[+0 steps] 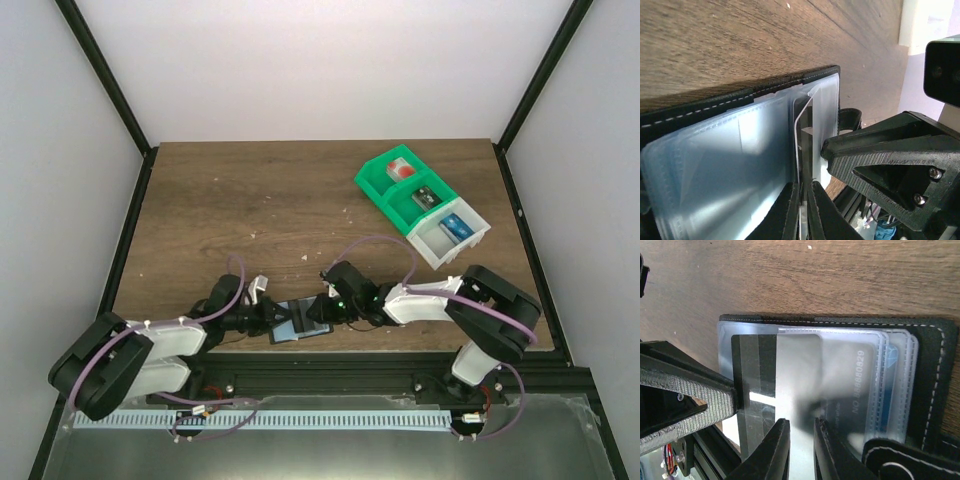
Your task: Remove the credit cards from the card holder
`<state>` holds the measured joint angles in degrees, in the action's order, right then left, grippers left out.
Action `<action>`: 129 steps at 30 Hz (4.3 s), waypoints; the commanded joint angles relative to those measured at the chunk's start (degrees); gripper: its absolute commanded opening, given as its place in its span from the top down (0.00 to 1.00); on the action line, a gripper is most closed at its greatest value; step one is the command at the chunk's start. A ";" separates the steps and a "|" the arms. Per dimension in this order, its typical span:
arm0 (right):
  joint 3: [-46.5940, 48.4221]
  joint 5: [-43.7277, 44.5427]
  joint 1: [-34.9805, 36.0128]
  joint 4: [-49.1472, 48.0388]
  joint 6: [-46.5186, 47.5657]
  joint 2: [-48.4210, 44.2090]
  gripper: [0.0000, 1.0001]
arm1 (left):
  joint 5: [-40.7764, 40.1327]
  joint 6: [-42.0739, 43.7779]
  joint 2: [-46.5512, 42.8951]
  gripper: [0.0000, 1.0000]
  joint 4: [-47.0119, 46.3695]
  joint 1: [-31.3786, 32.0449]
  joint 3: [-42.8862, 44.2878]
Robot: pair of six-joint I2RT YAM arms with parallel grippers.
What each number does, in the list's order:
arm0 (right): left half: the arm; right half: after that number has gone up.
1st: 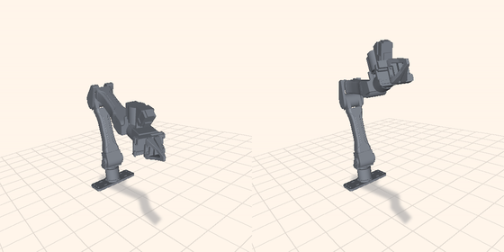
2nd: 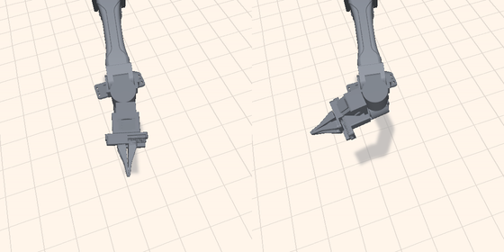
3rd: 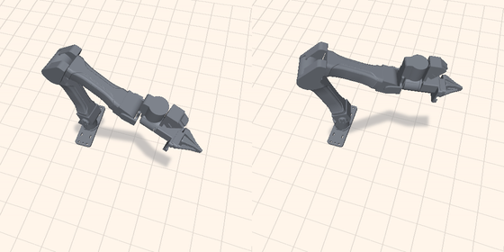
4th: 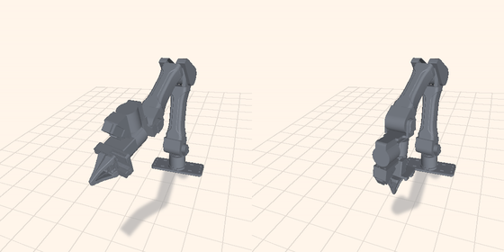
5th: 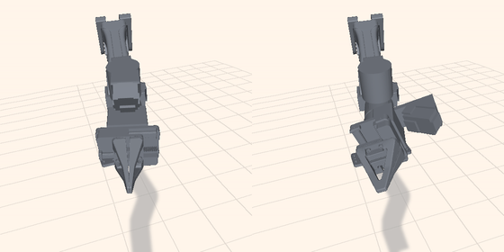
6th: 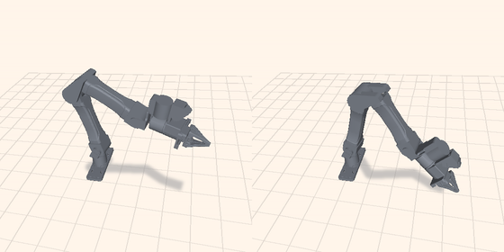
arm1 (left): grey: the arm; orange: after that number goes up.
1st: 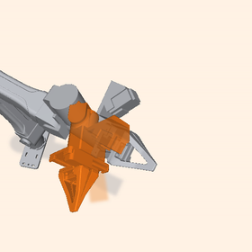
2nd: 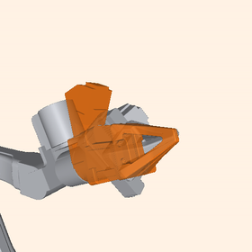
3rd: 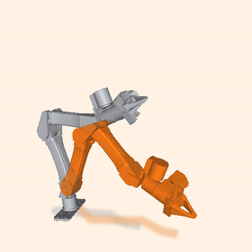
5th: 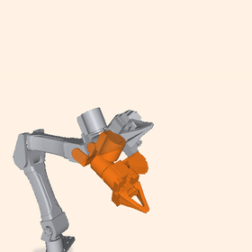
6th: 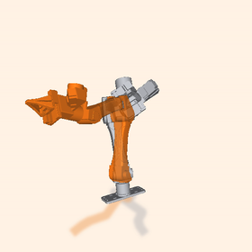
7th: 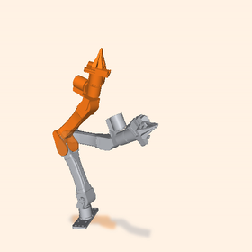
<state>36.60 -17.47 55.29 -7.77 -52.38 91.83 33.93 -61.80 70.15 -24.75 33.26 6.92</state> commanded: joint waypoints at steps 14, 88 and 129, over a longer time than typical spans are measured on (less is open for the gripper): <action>-2.22 -0.55 0.44 -1.24 -0.75 1.96 0.85 | 0.57 0.39 3.06 0.97 -3.56 -0.28 1.64; -18.63 17.71 10.96 -33.94 101.52 -21.52 0.63 | 8.47 -17.12 -27.14 1.00 16.21 -5.83 5.12; -10.24 24.44 -4.84 -7.27 35.80 -41.84 1.00 | 2.51 8.25 -23.80 0.01 31.09 -5.92 17.18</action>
<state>24.08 13.89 55.96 -20.88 -1.72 54.46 38.37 -63.02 45.34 0.60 27.38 20.58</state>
